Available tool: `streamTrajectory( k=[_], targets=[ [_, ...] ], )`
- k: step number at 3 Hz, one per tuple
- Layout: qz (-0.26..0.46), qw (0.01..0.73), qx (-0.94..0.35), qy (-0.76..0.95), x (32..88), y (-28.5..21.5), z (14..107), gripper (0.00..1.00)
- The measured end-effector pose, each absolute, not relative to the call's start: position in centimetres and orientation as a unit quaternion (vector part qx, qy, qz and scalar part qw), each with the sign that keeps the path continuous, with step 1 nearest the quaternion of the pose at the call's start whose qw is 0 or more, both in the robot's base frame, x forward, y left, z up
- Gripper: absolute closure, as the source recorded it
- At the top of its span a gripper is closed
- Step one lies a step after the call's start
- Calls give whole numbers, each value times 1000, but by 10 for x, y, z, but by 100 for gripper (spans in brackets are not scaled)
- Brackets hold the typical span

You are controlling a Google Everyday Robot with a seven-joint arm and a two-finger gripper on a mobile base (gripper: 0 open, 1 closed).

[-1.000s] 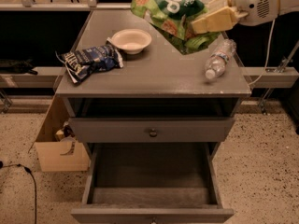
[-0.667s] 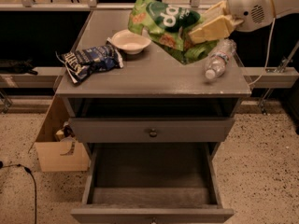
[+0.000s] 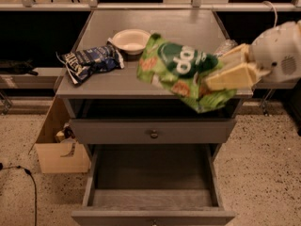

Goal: Place green rice chip bag into middle drawer

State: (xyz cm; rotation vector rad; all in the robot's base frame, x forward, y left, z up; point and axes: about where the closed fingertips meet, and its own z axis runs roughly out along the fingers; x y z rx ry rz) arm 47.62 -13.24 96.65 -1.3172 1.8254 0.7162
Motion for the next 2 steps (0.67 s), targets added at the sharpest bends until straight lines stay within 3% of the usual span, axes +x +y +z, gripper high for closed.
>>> streamTrajectory(
  k=[1, 2],
  targets=[
    [315, 357, -477, 739, 401, -148, 931, 100],
    [333, 346, -452, 752, 367, -156, 913, 100]
  ],
)
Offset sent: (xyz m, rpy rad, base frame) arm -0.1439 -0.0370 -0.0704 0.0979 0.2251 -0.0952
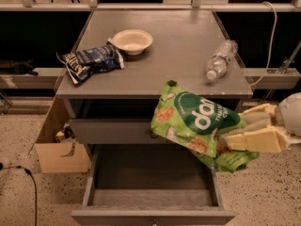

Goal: Place green rice chip bag into middle drawer

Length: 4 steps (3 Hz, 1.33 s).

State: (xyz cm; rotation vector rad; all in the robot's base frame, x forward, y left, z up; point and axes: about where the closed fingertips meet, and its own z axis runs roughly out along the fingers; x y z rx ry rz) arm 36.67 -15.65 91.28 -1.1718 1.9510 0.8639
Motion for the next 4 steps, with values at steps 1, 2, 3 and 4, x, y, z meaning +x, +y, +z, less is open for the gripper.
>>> streamTrajectory(
  k=[1, 2, 3, 4],
  targets=[
    [334, 348, -449, 752, 369, -155, 911, 100],
    [355, 327, -429, 763, 366, -148, 865, 100],
    [383, 305, -391, 779, 357, -143, 803, 100],
    [396, 285, -367, 792, 353, -135, 756, 100]
  ],
)
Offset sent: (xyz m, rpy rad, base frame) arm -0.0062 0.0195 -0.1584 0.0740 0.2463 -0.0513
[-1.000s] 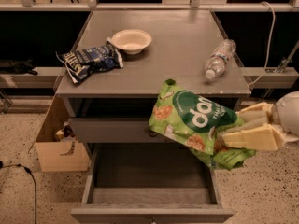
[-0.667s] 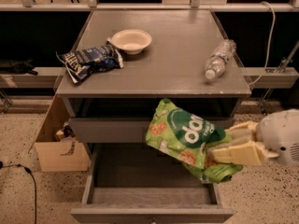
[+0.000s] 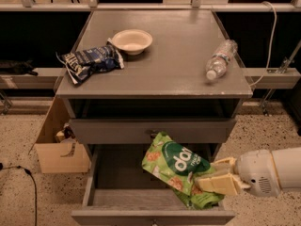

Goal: Place green rice chip bag into middle drawer

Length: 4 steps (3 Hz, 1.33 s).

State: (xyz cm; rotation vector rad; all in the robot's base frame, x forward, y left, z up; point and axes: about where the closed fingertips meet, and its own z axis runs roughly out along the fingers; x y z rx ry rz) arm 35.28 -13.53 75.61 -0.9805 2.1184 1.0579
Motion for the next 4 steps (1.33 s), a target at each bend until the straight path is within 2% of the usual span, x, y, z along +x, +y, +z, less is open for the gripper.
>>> streamTrajectory(
  k=[1, 2, 4],
  targets=[
    [391, 269, -361, 803, 367, -123, 718, 100],
    [369, 259, -361, 816, 405, -102, 667, 100],
    [363, 243, -363, 823, 401, -97, 645, 100]
  ],
)
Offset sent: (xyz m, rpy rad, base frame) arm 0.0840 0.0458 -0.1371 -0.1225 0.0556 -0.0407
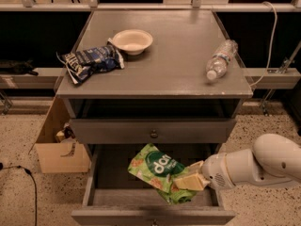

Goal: Place green rice chip bag into middle drawer

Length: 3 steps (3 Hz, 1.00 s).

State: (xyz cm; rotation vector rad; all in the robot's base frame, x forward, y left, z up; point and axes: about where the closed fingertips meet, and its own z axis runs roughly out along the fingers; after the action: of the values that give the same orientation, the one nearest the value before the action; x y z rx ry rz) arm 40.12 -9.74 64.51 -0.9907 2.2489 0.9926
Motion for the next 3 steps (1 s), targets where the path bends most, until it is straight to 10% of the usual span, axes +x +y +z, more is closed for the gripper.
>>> streamTrajectory(
  k=[3],
  targets=[
    [334, 218, -326, 857, 421, -114, 567, 100]
  ],
)
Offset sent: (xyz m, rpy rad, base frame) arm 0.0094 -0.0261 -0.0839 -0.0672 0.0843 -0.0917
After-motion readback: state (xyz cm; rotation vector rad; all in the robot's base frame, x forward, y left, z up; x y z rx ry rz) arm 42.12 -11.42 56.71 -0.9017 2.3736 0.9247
